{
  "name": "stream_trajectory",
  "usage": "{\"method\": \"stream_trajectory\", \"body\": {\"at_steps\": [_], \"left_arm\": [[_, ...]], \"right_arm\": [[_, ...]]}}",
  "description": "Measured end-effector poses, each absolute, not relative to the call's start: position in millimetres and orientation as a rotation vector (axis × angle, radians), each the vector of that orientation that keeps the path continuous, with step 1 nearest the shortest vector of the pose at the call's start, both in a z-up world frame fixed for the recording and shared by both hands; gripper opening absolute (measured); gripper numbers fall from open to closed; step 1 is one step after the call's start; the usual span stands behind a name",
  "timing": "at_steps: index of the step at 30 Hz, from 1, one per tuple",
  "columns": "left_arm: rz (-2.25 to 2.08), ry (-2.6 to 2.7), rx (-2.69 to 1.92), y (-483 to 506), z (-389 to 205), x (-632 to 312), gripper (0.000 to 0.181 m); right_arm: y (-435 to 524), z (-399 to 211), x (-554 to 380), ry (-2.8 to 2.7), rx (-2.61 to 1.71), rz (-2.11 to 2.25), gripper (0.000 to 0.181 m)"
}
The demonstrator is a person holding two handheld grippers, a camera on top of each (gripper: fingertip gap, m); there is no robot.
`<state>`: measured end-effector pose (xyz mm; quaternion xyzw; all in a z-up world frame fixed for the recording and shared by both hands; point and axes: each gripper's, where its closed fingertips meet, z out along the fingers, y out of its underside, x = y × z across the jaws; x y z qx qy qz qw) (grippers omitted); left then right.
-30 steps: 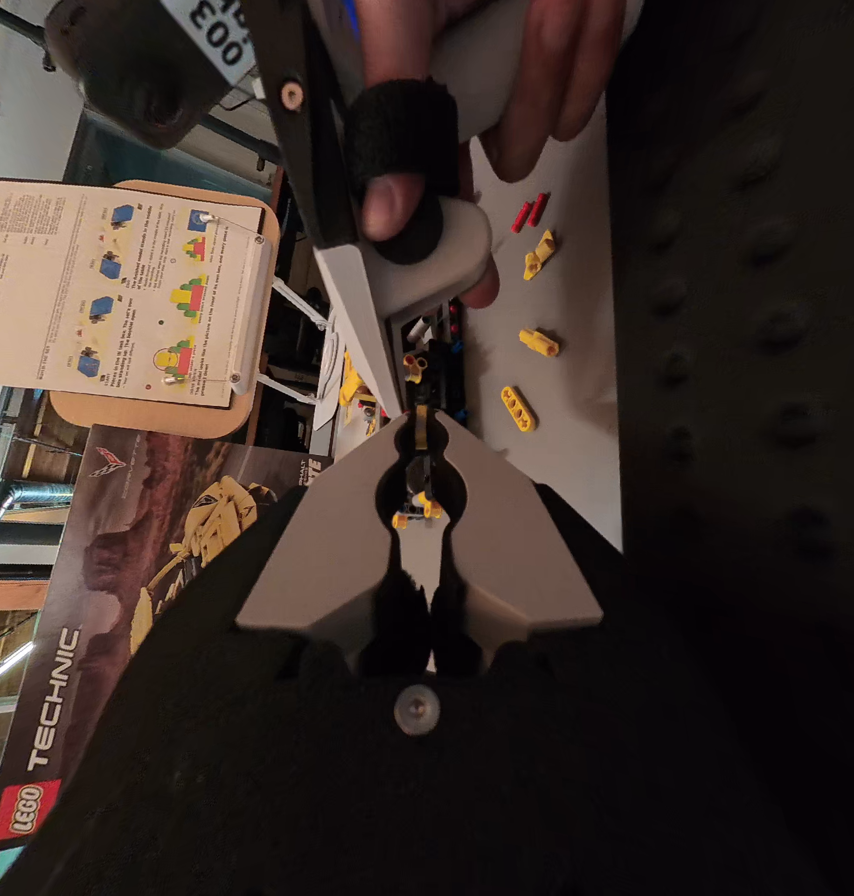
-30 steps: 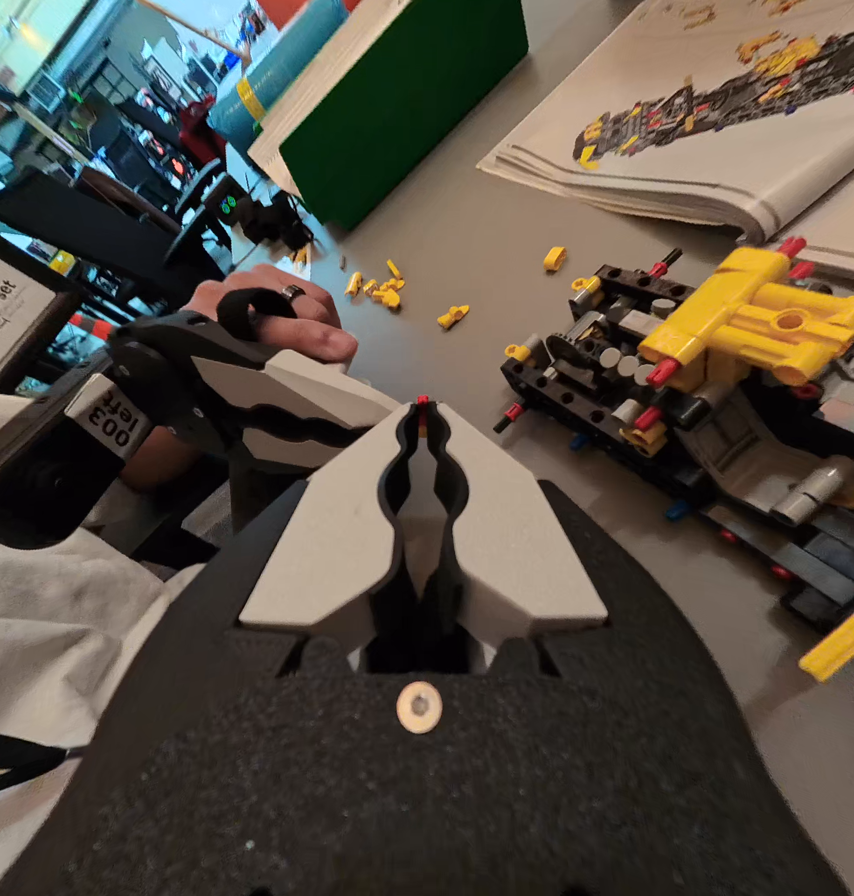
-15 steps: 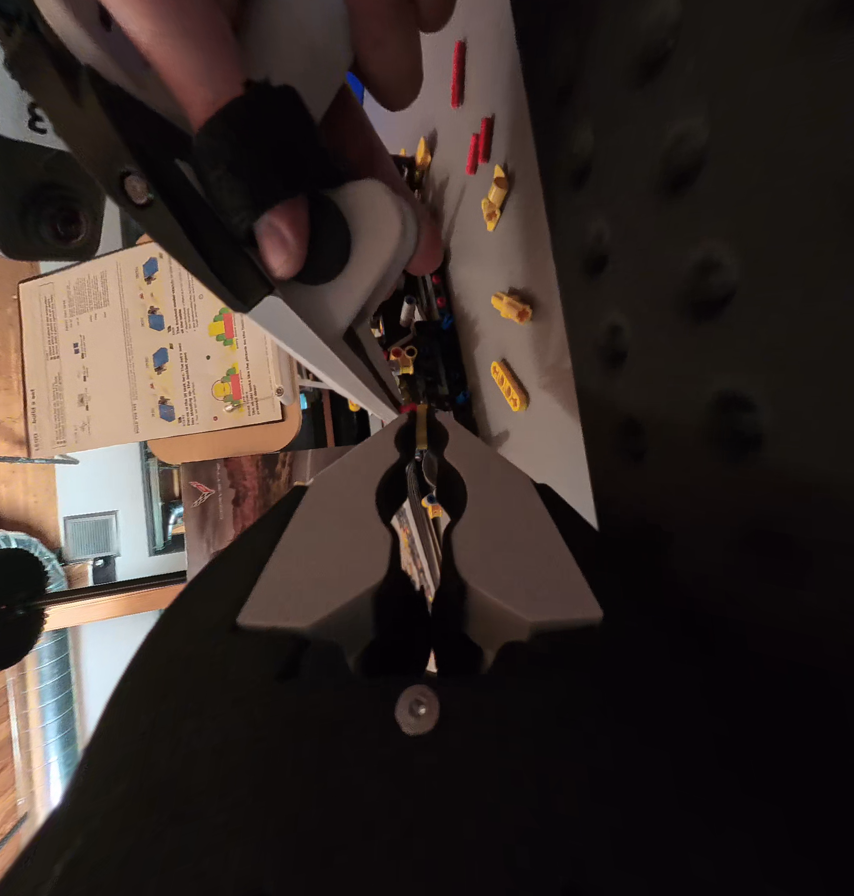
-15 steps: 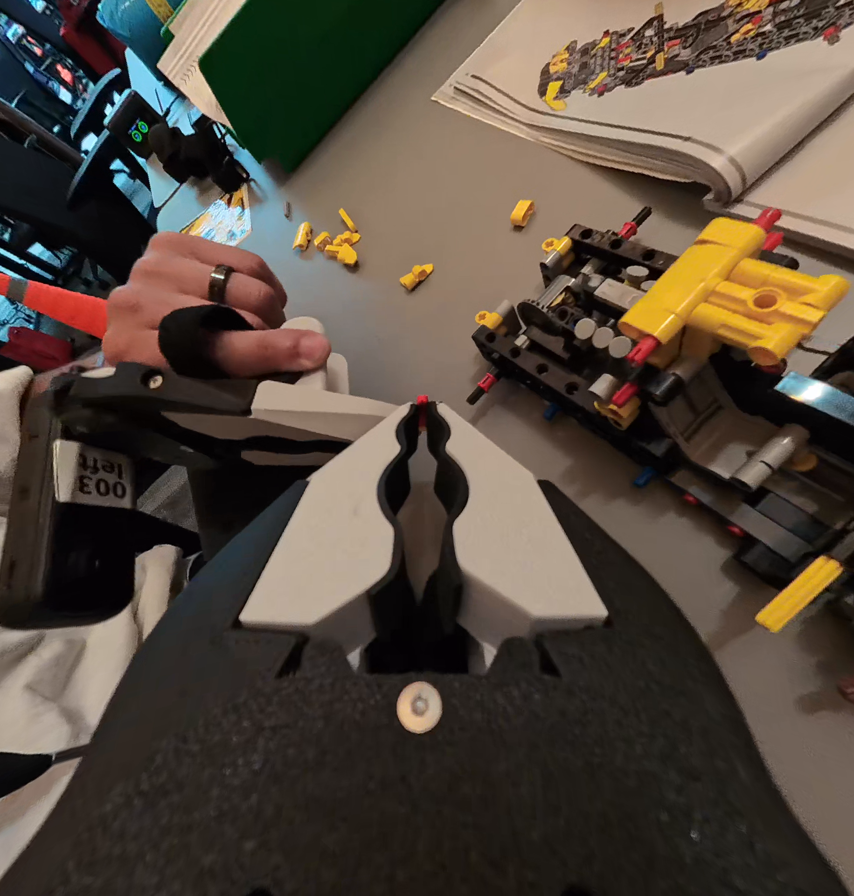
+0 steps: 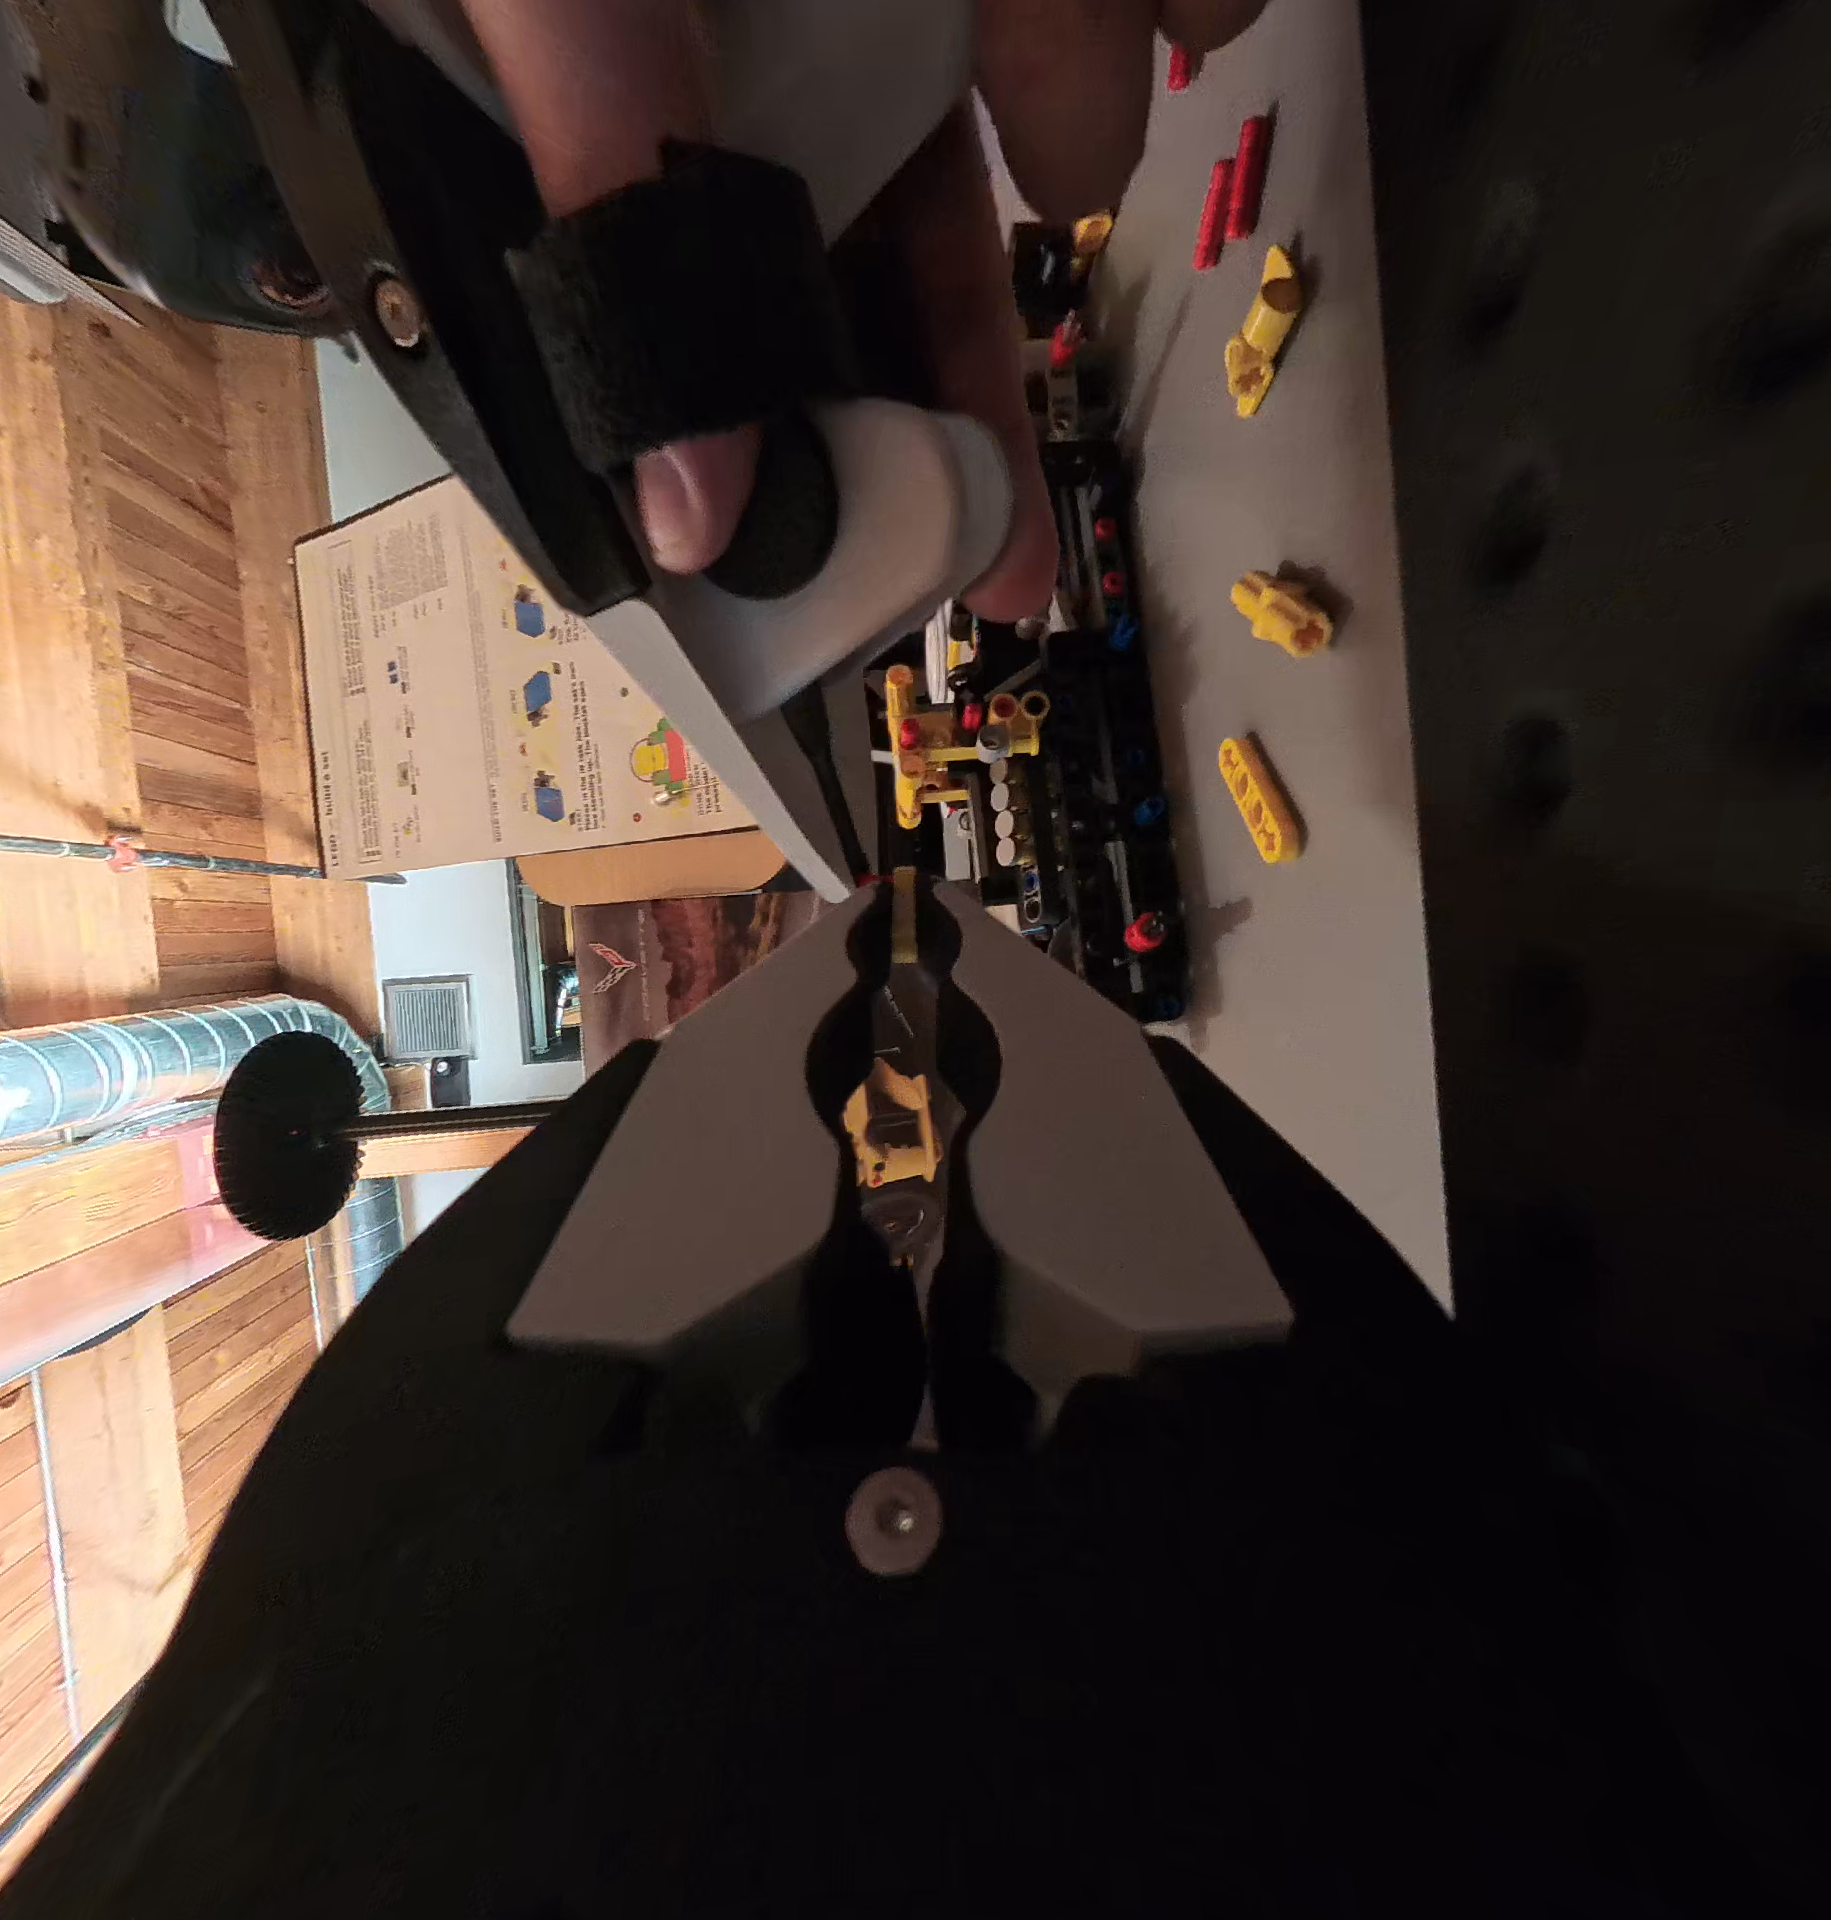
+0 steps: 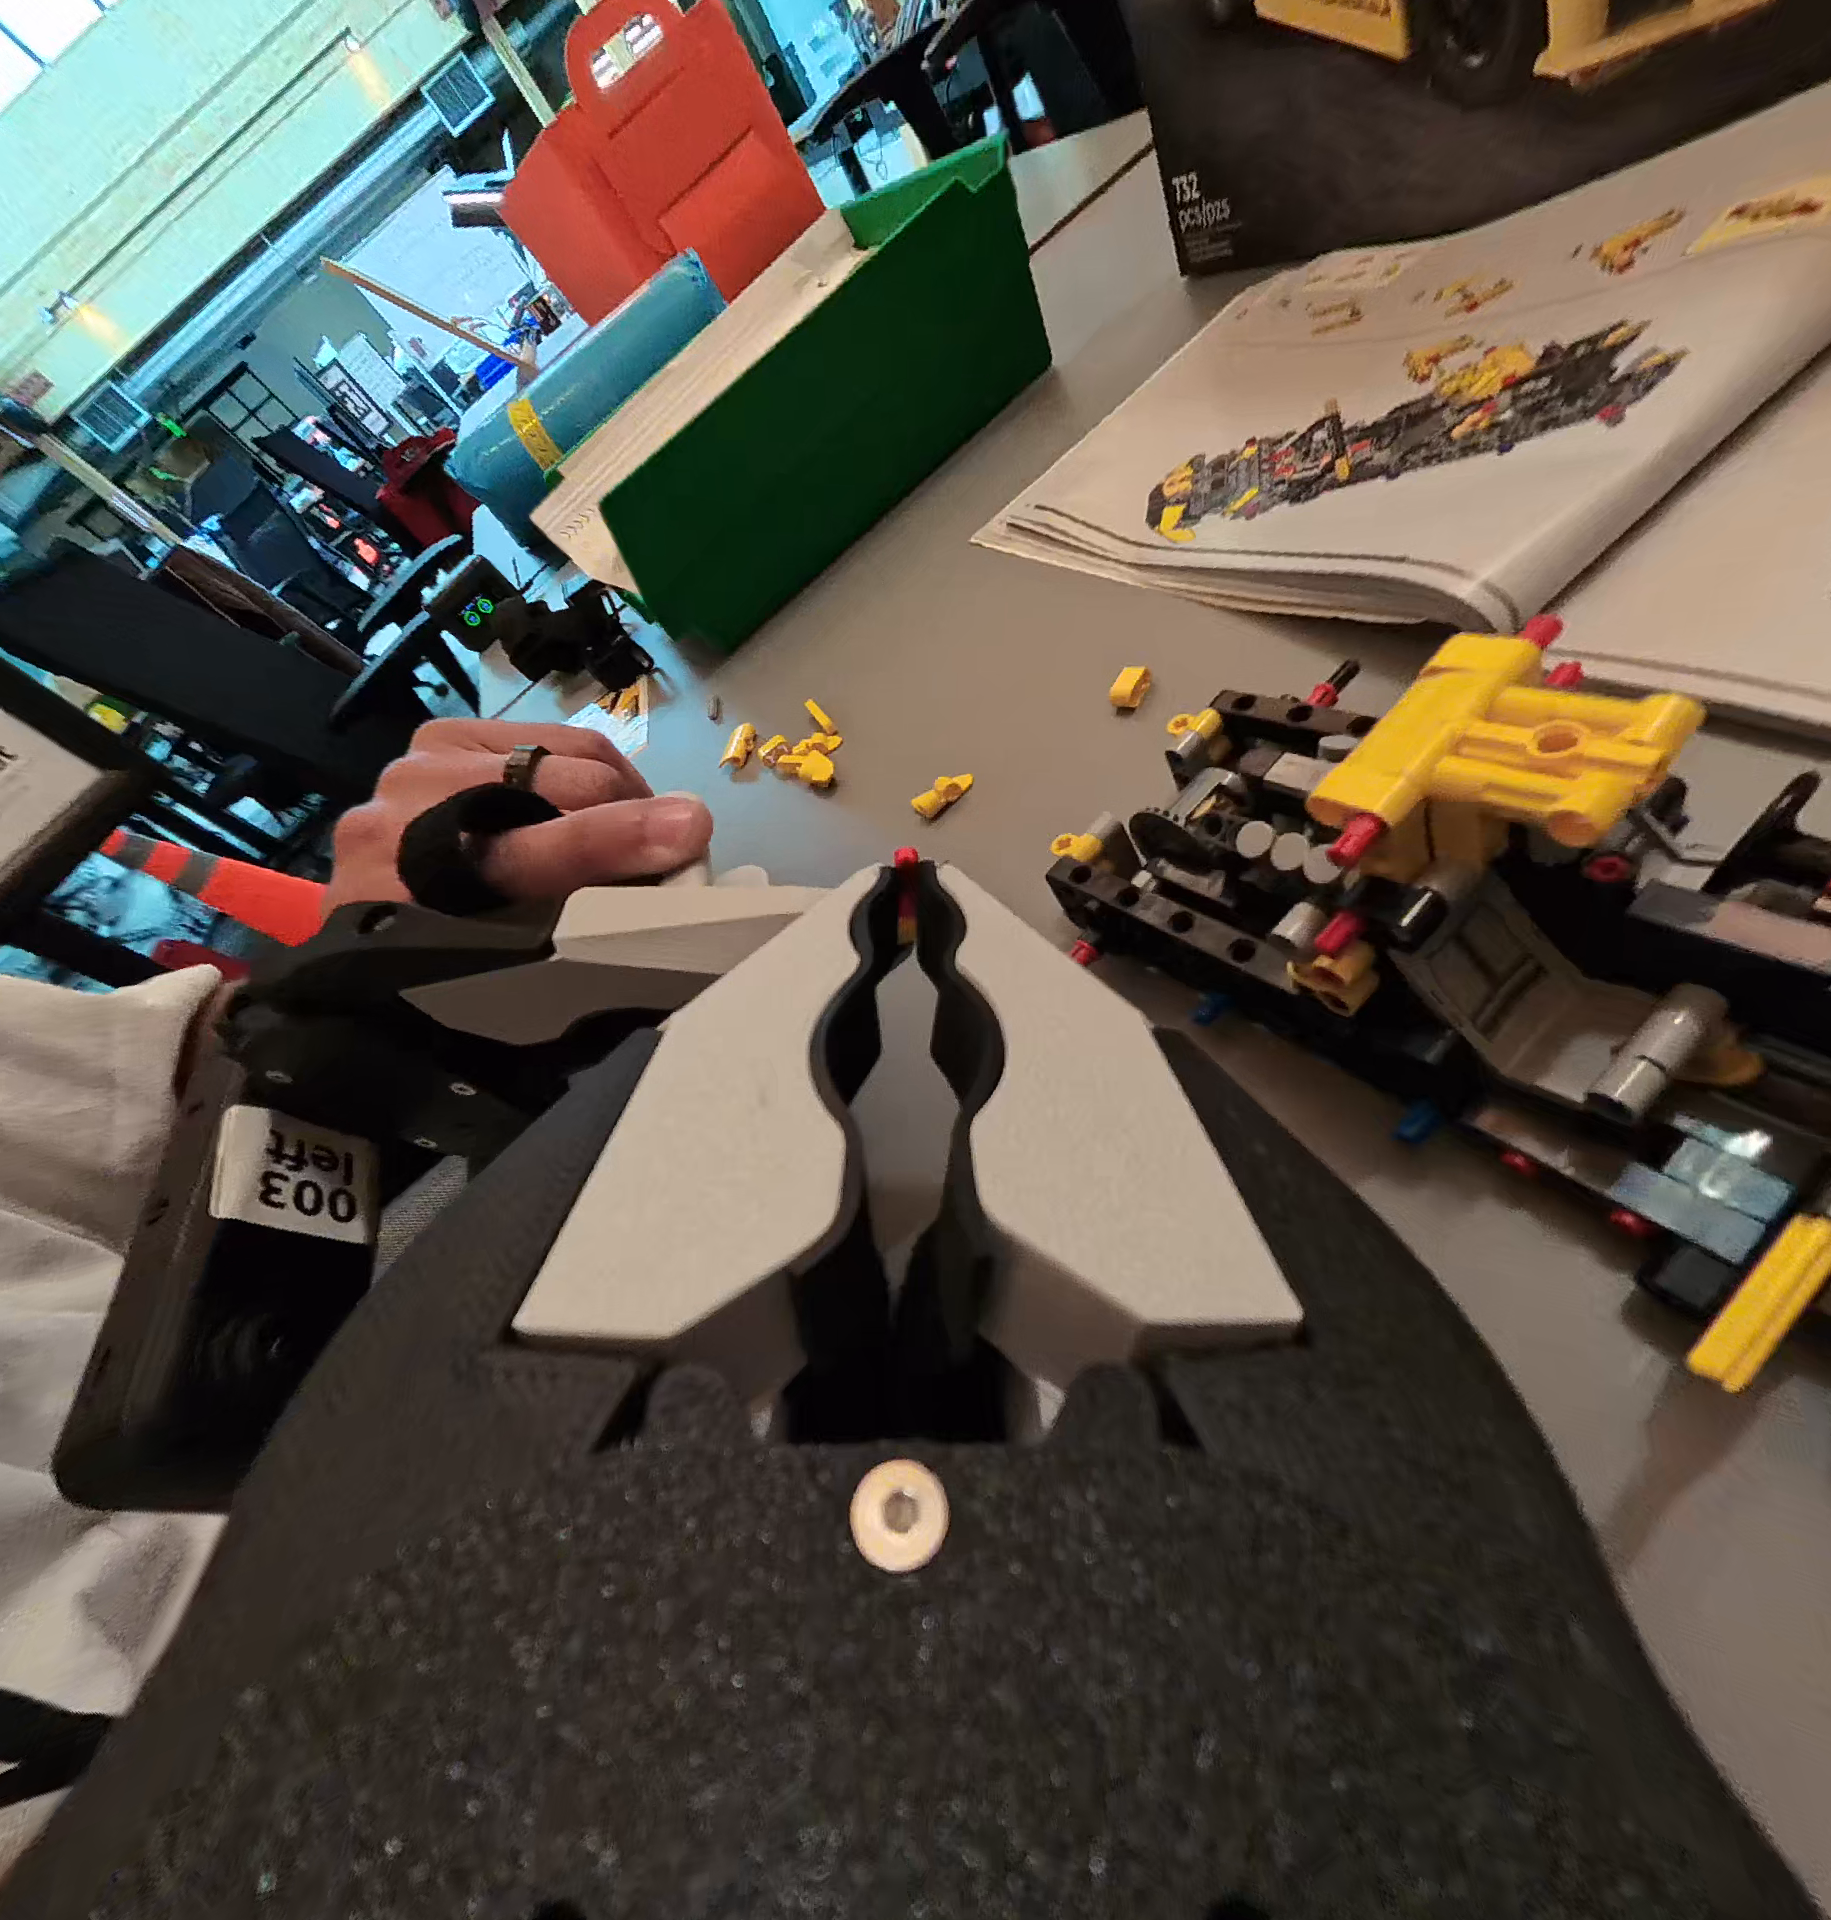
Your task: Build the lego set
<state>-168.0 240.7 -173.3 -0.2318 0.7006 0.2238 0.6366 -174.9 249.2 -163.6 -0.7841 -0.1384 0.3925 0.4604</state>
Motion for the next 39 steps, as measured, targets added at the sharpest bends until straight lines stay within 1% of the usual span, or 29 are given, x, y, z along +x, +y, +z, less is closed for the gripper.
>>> {"method": "stream_trajectory", "body": {"at_steps": [6, 11, 18, 22, 26, 34, 39], "left_arm": [[0.562, 1.529, -0.478, 237, -159, -169, 0.003], [0.593, 1.480, -0.446, 235, -149, -170, 0.003], [0.619, 1.466, -0.434, 236, -146, -172, 0.003], [0.637, 1.454, -0.436, 238, -145, -172, 0.003], [0.591, 1.447, -0.421, 234, -142, -173, 0.004], [0.503, 1.464, -0.261, 207, -143, -170, 0.003], [0.463, 1.480, -0.219, 198, -144, -167, 0.003]], "right_arm": [[244, -149, -176, -0.452, -1.814, 0.830, 0.003], [241, -138, -178, -0.615, -1.689, 0.585, 0.003], [243, -135, -180, -0.622, -1.677, 0.452, 0.003], [244, -134, -180, -0.462, -1.729, 0.505, 0.003], [241, -131, -181, -0.530, -1.702, 0.537, 0.003], [213, -131, -180, -1.029, -1.644, 0.628, 0.003], [201, -134, -177, -1.234, -1.612, 0.647, 0.003]]}}
